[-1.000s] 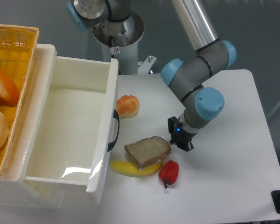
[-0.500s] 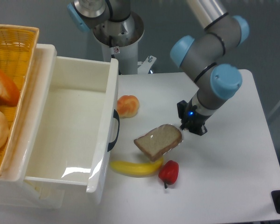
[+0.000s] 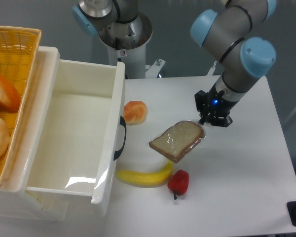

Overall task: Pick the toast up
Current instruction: 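Lift the gripped toast slice up off the banana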

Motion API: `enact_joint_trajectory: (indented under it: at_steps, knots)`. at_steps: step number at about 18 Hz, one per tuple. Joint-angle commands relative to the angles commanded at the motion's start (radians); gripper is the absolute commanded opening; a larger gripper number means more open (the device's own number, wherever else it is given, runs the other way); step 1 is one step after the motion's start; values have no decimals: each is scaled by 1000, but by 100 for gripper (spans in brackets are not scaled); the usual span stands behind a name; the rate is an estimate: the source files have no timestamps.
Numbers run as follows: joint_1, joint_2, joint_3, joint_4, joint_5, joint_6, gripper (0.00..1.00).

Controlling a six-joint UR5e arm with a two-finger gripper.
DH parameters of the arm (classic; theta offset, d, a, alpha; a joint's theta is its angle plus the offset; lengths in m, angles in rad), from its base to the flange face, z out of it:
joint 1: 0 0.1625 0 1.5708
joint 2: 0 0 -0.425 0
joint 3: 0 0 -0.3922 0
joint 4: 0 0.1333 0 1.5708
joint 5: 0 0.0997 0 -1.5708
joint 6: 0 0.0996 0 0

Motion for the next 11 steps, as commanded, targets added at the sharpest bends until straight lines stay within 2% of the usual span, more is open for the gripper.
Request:
enact_joint_trajectory:
  at_steps: [4,11]
  knots:
    - [8,35,0,-28,9,0,0]
    - [20,60,-3,-29,64,2,0]
